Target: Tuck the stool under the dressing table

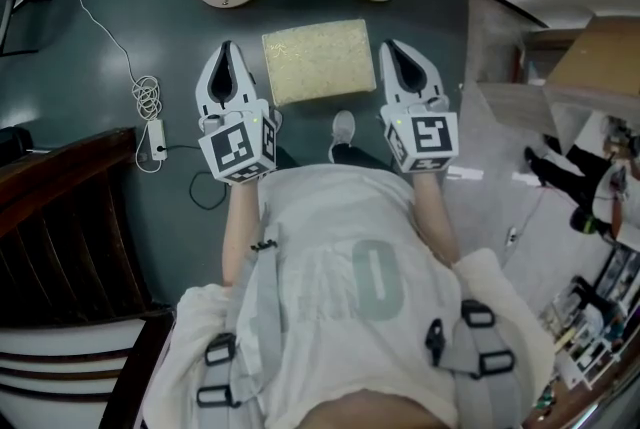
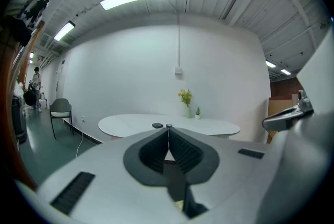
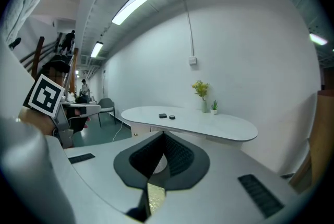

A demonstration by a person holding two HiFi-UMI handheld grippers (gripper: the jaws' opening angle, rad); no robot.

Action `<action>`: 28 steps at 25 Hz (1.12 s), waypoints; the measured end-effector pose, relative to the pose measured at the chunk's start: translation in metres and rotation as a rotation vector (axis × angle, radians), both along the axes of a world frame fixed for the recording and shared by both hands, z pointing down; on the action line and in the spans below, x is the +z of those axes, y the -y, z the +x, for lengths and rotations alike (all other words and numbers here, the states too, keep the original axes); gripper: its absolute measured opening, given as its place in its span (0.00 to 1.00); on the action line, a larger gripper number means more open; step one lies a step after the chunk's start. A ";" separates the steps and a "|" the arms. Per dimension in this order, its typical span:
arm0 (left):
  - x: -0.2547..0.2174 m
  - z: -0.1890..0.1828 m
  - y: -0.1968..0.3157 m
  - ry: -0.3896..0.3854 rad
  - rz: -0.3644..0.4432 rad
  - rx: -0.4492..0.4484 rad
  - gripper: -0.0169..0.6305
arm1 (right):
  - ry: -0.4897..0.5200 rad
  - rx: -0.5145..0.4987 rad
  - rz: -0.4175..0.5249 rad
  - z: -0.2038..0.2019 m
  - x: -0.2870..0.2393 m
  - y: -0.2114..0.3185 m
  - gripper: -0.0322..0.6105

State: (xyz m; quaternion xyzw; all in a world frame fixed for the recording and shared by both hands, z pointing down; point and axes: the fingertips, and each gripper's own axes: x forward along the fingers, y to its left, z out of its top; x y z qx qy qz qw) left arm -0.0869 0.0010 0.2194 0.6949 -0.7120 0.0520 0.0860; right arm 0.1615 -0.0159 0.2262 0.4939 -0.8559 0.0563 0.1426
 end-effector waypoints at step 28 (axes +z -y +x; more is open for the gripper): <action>0.129 0.017 -0.002 -0.059 -0.263 0.150 0.55 | 0.009 0.035 -0.185 0.034 0.079 0.009 0.66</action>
